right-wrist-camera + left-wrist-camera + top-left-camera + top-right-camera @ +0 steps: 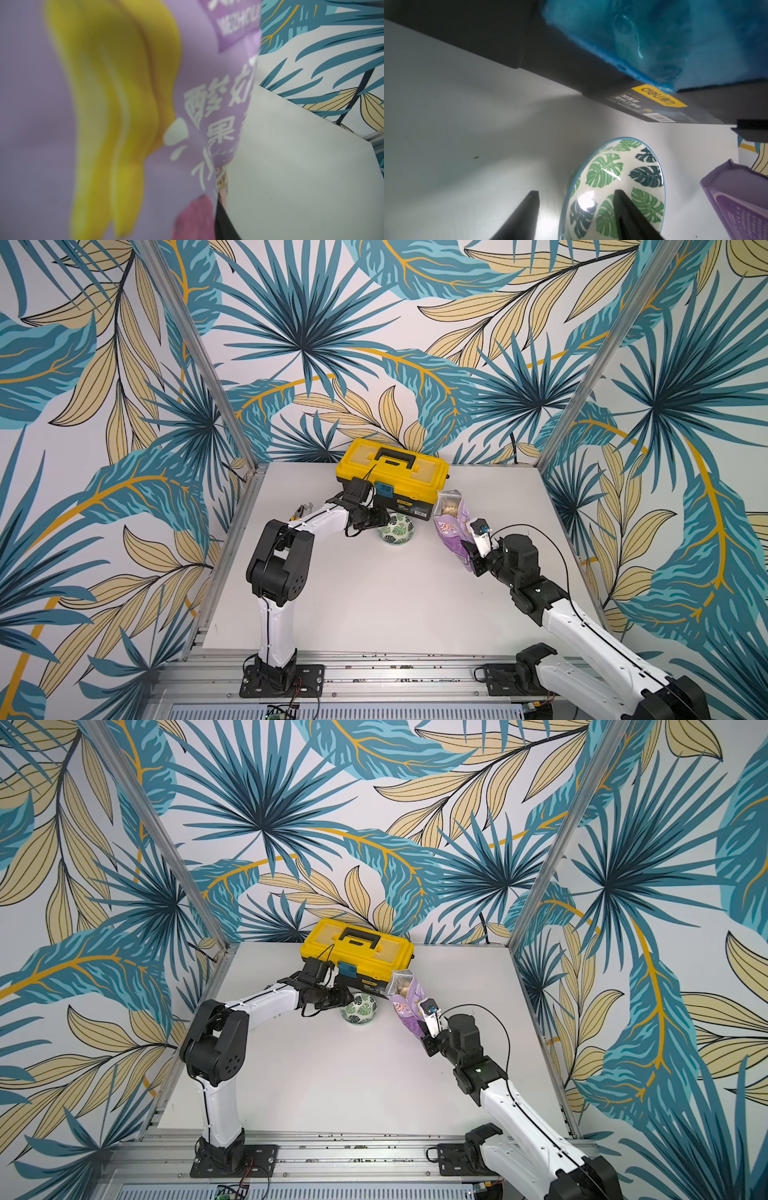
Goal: Pour the oats into the breakfast bowl
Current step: Move the bowl to the center of the board.
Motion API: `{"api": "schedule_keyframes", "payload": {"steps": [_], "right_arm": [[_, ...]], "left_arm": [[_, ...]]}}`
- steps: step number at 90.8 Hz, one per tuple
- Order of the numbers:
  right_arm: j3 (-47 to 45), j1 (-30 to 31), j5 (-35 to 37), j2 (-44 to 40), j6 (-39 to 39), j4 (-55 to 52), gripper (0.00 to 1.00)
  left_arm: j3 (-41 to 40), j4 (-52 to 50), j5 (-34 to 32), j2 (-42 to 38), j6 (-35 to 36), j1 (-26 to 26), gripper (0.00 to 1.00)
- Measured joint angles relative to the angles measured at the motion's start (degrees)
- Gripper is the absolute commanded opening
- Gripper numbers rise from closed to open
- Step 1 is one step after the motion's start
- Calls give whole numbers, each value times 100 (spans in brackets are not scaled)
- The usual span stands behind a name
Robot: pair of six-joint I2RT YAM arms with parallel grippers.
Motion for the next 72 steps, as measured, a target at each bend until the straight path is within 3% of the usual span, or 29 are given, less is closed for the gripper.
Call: {"api": "schedule_keyframes", "payload": {"steps": [40,72], "right_arm": [[153,0,39,195,-181,-498,0],[435,2,149,212,-610,-761,0]], "left_arm": [[-63,55,197,190,210,4,2],[-1008,92,153,-568,232,7,0]]}}
